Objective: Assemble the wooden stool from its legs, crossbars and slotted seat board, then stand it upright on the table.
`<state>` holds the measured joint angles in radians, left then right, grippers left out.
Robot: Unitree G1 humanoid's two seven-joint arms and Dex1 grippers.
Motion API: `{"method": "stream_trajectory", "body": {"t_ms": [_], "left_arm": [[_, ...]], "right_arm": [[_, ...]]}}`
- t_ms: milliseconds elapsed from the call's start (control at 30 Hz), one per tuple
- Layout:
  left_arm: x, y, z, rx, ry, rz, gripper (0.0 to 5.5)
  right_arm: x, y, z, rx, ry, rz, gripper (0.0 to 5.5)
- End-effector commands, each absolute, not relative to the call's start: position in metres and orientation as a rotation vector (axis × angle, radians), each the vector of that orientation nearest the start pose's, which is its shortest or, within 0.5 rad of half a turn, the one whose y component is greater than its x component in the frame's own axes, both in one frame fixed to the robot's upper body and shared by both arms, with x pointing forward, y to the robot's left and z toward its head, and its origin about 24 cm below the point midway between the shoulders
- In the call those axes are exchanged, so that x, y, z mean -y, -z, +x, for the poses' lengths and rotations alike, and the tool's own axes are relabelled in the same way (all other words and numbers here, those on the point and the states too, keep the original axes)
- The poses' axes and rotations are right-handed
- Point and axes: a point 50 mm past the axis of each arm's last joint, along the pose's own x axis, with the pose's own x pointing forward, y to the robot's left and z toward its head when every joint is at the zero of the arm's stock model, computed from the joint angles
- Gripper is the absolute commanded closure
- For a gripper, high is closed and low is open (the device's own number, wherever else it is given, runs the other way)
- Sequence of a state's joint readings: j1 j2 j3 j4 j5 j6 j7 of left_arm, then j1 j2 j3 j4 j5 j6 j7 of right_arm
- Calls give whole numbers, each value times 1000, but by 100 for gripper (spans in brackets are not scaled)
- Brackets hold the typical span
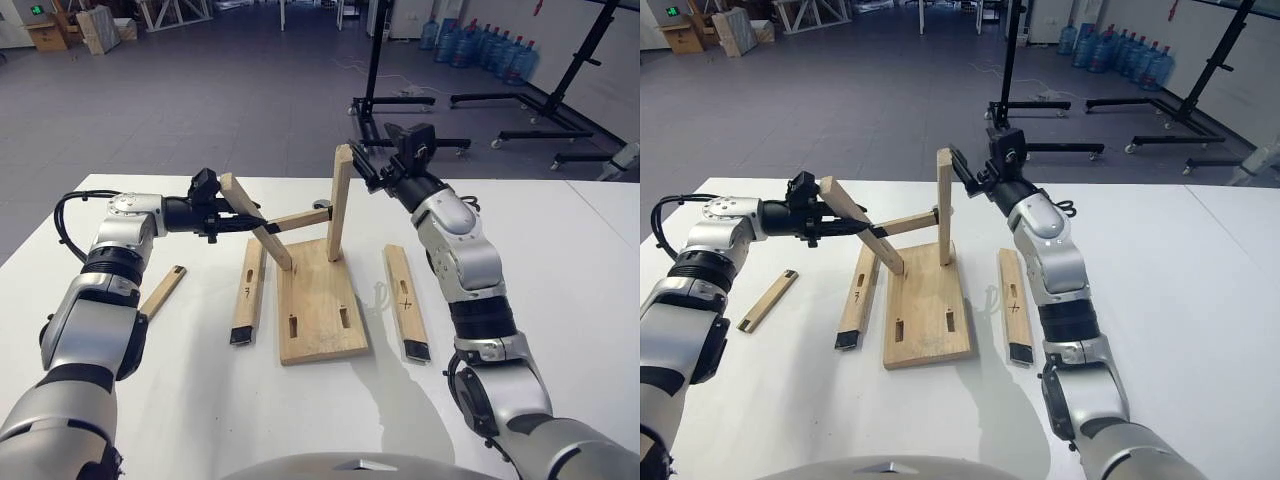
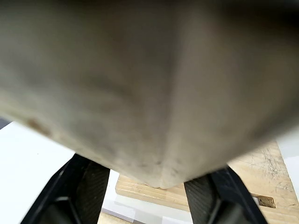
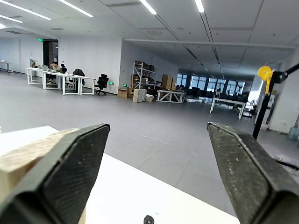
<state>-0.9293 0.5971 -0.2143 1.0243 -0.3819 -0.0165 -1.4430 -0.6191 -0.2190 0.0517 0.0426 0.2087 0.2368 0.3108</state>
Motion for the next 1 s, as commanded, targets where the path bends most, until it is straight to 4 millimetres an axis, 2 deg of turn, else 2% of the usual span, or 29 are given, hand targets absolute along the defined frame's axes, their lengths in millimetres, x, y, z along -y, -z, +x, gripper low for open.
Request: {"method": "stream_trajectory", "body": {"t_ms": [33, 200, 300, 400, 467, 500, 567, 700, 800, 900, 1000], "left_arm": [[-183, -91, 347, -461, 1374, 304, 342], [-181, -99, 351, -421, 1368, 299, 342], [-170, -110, 357, -345, 1357, 286, 342], [-160, -121, 358, -286, 1390, 269, 342], [-159, -124, 359, -271, 1376, 271, 342], [-160, -125, 360, -267, 1350, 270, 304], [-161, -129, 363, -263, 1304, 294, 276], [-176, -141, 367, -231, 1186, 334, 225], [-194, -147, 361, -211, 1135, 347, 220], [-213, -156, 346, -183, 1081, 350, 220], [-230, -162, 318, -154, 992, 333, 220]], "right_arm": [[54, -145, 315, 120, -838, -208, 163], [79, -127, 317, 55, -763, -256, 163], [118, -120, 322, 32, -629, -291, 163], [161, -126, 327, 45, -478, -277, 163], [175, -133, 329, 71, -424, -268, 163], [179, -137, 328, 97, -399, -249, 163], [189, -142, 324, 136, -358, -214, 163], [213, -149, 313, 175, -272, -168, 163], [220, -149, 309, 168, -249, -183, 163], [226, -150, 307, 169, -221, -184, 163], [231, -150, 303, 167, -196, -179, 163]]}}
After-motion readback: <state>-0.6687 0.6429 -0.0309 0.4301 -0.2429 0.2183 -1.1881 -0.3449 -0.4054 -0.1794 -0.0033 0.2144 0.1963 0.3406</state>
